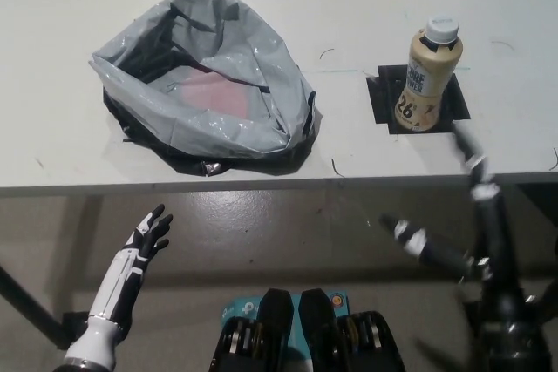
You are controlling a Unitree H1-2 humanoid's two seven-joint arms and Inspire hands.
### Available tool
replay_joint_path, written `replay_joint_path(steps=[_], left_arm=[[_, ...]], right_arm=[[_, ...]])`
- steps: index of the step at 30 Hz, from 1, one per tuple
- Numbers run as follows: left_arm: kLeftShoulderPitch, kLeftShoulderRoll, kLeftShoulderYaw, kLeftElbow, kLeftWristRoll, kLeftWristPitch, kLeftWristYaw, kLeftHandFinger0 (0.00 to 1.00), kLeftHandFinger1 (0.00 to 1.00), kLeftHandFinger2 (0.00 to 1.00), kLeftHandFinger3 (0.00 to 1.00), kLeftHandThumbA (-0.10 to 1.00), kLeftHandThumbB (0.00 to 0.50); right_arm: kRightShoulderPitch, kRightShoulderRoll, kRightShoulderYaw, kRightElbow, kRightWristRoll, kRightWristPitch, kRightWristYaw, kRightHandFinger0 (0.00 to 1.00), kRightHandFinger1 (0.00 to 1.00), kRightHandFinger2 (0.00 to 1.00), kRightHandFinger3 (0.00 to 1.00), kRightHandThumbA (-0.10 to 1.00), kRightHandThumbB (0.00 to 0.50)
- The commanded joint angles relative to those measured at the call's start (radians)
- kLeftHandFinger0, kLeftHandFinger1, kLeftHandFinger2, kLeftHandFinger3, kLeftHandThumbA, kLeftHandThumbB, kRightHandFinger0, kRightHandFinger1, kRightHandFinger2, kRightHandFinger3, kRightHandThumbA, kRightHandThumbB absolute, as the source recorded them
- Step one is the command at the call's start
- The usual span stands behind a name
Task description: Use the right hand to pick up a bottle of protein shake and place it into a plastic bag on the left side
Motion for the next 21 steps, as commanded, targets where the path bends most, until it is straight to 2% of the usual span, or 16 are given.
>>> replay_joint_path(steps=[1,7,11,14,16,18,21], left_arm=[[0.006,0.010,-0.001,-0.032,-0.019,-0.054,-0.023,1.00,1.00,1.00,1.00,1.00,0.164],[0.009,0.009,-0.001,-0.031,-0.024,-0.050,-0.026,1.00,1.00,1.00,1.00,1.00,0.176],[0.009,0.012,-0.002,-0.025,-0.016,-0.067,-0.028,1.00,1.00,1.00,1.00,1.00,0.171],[0.010,0.010,0.000,-0.026,-0.023,-0.066,-0.030,1.00,1.00,1.00,1.00,1.00,0.179],[0.010,0.007,-0.001,-0.031,-0.029,-0.054,-0.033,1.00,1.00,1.00,1.00,1.00,0.181],[0.015,0.006,-0.001,-0.033,-0.028,-0.053,-0.034,1.00,1.00,1.00,1.00,1.00,0.186],[0.025,0.002,-0.004,-0.032,-0.026,-0.070,-0.035,1.00,1.00,1.00,1.00,1.00,0.171]], right_arm=[[-0.109,0.006,-0.066,-0.077,-0.091,0.053,-0.058,1.00,1.00,1.00,1.00,1.00,0.337],[-0.227,0.011,-0.116,0.035,0.050,0.196,-0.004,1.00,1.00,1.00,1.00,1.00,0.370],[-0.291,0.010,-0.129,0.129,0.057,0.196,-0.016,1.00,1.00,1.00,1.00,1.00,0.346],[-0.339,0.007,-0.139,0.201,0.082,0.215,-0.013,1.00,1.00,1.00,1.00,1.00,0.352],[-0.373,0.002,-0.144,0.261,0.083,0.231,-0.016,1.00,1.00,1.00,1.00,1.00,0.373],[-0.397,0.000,-0.149,0.313,0.094,0.227,-0.018,1.00,1.00,1.00,1.00,1.00,0.366],[-0.468,-0.010,-0.165,0.452,0.120,0.221,-0.024,1.00,1.00,1.00,1.00,1.00,0.329]])
